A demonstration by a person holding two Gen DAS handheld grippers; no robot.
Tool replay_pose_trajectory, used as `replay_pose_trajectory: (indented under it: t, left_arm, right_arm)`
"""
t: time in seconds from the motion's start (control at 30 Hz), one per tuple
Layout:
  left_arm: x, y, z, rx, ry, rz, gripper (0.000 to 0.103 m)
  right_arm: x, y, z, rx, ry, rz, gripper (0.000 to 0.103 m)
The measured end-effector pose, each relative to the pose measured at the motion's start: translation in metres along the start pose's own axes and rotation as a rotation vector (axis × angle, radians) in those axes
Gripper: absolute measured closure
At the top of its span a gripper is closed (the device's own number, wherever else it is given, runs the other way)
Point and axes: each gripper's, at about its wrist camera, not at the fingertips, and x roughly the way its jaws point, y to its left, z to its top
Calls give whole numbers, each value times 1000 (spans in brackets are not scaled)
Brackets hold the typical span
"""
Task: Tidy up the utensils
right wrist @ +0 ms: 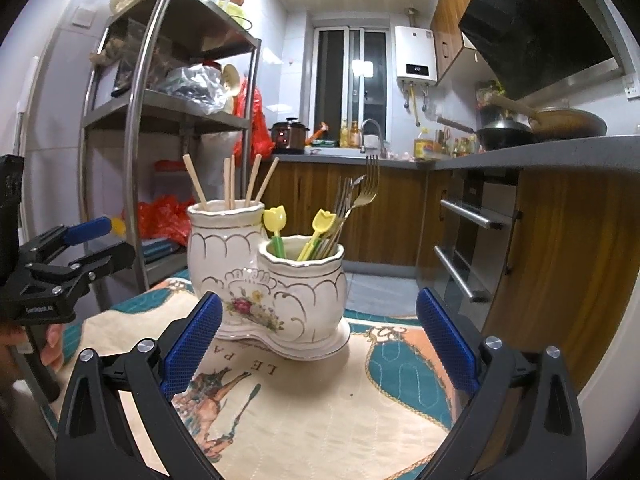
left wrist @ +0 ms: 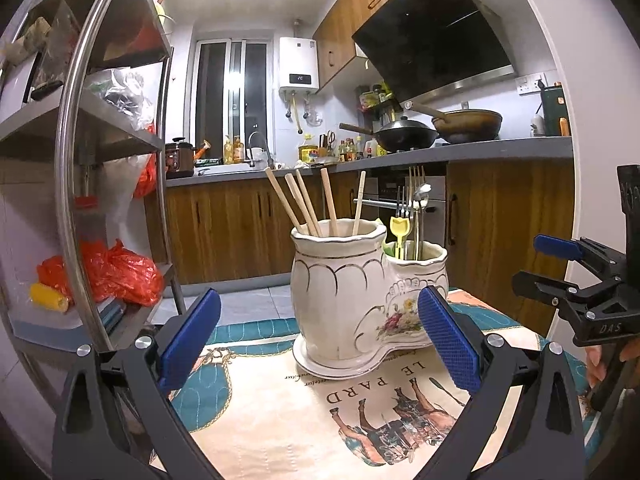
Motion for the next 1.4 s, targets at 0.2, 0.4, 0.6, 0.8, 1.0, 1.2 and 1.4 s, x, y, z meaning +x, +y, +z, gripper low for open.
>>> replay_pose_trajectory:
  t: [0.2, 0.4, 0.6, 0.8, 1.0, 1.2, 1.4]
  left_arm:
    - [2, 0, 0, -8, 13, 3, 6]
    - [4, 3, 0, -21, 25, 18, 6]
    - [5, 3, 0, -18, 27, 15, 6]
    - [5, 3, 0, -17, 27, 12, 6]
    - [5, 3, 0, -18, 27, 11, 6]
    - [5, 3, 0, -18, 27, 11, 6]
    - [5, 3, 0, -18, 28, 11, 6]
  right_arm:
    - [0, 1, 1, -4, -3, -1, 6]
    - [0, 2, 1, -1, -1, -1, 6]
    - [1, 3, 1, -2, 0, -1, 6]
    - [1, 3, 1, -1, 1, -1, 6]
    - [0, 2, 1, -2, -1, -2, 6]
    - [0, 3, 1, -2, 0, -2, 6]
    - [1, 3, 1, -1, 1, -2, 6]
